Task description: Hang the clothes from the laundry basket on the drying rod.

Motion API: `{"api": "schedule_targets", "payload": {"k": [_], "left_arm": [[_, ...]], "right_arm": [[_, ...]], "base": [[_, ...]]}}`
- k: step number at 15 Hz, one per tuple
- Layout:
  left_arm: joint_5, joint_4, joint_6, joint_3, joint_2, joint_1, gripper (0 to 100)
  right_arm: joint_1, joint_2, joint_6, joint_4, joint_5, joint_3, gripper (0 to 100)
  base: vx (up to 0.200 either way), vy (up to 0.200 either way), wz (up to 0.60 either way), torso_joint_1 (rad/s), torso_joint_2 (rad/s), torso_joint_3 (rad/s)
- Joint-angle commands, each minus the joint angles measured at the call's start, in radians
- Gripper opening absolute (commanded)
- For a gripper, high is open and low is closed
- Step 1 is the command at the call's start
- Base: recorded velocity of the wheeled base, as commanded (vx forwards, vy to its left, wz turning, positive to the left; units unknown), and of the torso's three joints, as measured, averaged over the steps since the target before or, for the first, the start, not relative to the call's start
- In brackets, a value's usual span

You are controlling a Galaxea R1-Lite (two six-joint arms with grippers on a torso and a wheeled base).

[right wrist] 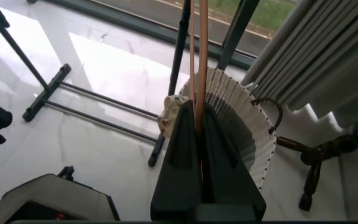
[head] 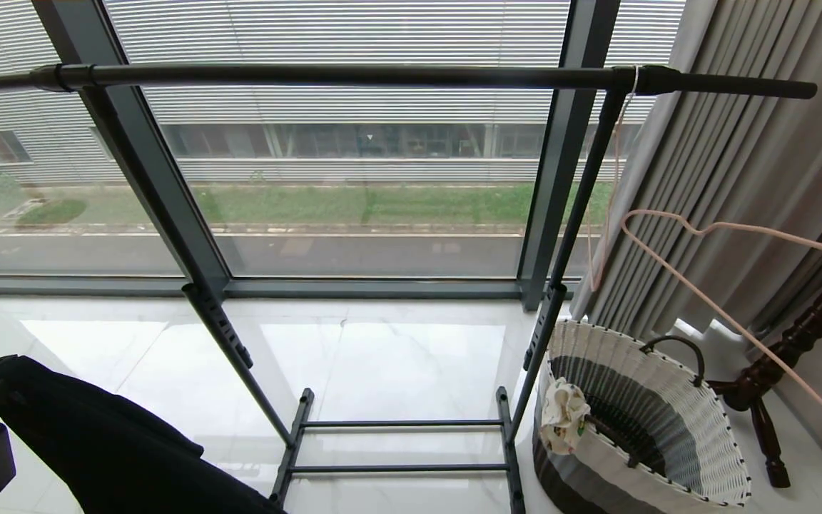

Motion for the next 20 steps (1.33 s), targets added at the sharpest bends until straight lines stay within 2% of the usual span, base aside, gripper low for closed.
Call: {"api": "schedule_targets", "payload": {"k": [1, 5, 7, 11, 12, 14, 15, 16, 17, 18, 20], "left_arm": [[0.0, -0.001, 0.0, 0.0, 0.003, 0.0, 0], [0.0, -0.001, -0.001, 0.0, 0.006, 0.0, 0], [0.0, -0.001, -0.003, -0.005, 0.012, -0.001, 0], [-0.021, -0.001, -0.012, -0.054, 0.052, -0.003, 0], [-0.056, -0.001, -0.014, -0.09, 0.078, -0.001, 0], [-0.066, -0.001, -0.015, -0.136, 0.117, -0.001, 0], [-0.066, -0.002, -0.017, -0.178, 0.149, -0.006, 0], [-0.066, -0.002, -0.018, -0.21, 0.175, -0.017, 0], [-0.066, -0.002, -0.026, -0.244, 0.201, -0.026, 0], [-0.066, -0.002, -0.061, -0.301, 0.249, -0.05, 0], [-0.059, -0.002, -0.104, -0.387, 0.33, -0.102, 0]], "right_arm": [[-0.001, -0.045, -0.001, 0.004, -0.011, -0.001, 0], [-0.001, -0.042, -0.001, -0.005, -0.022, -0.058, 0], [0.003, -0.014, -0.002, -0.002, -0.011, -0.124, 0], [0.045, 0.106, -0.033, -0.004, 0.092, -0.208, 0], [0.098, 0.175, -0.065, -0.002, 0.139, -0.231, 0], [0.233, 0.256, -0.114, -0.002, 0.139, -0.234, 0], [0.351, 0.323, -0.133, -0.007, 0.131, -0.237, 0], [0.42, 0.372, -0.137, -0.016, 0.13, -0.246, 0], [0.474, 0.418, -0.137, -0.042, 0.13, -0.251, 0], [0.52, 0.489, -0.137, -0.117, 0.128, -0.251, 0], [0.569, 0.578, -0.137, -0.209, 0.116, -0.251, 0]], "base": [[-0.2, 0.0, 0.0, 0.017, 0.01, -0.002], [-0.2, 0.0, 0.0, -0.001, 0.0, 0.001], [0.0, 0.0, 0.0, 0.0, 0.0, 0.0], [0.0, 0.0, 0.0, 0.0, 0.0, 0.0], [0.0, 0.0, 0.0, 0.0, 0.0, 0.0], [0.0, 0.0, 0.0, 0.0, 0.0, 0.0], [0.0, 0.0, 0.0, 0.0, 0.0, 0.0], [0.0, 0.0, 0.0, 0.0, 0.0, 0.0], [0.0, 0.0, 0.0, 0.0, 0.0, 0.0], [0.0, 0.0, 0.0, 0.0, 0.0, 0.0], [0.0, 0.0, 0.0, 0.0, 0.0, 0.0]]}}
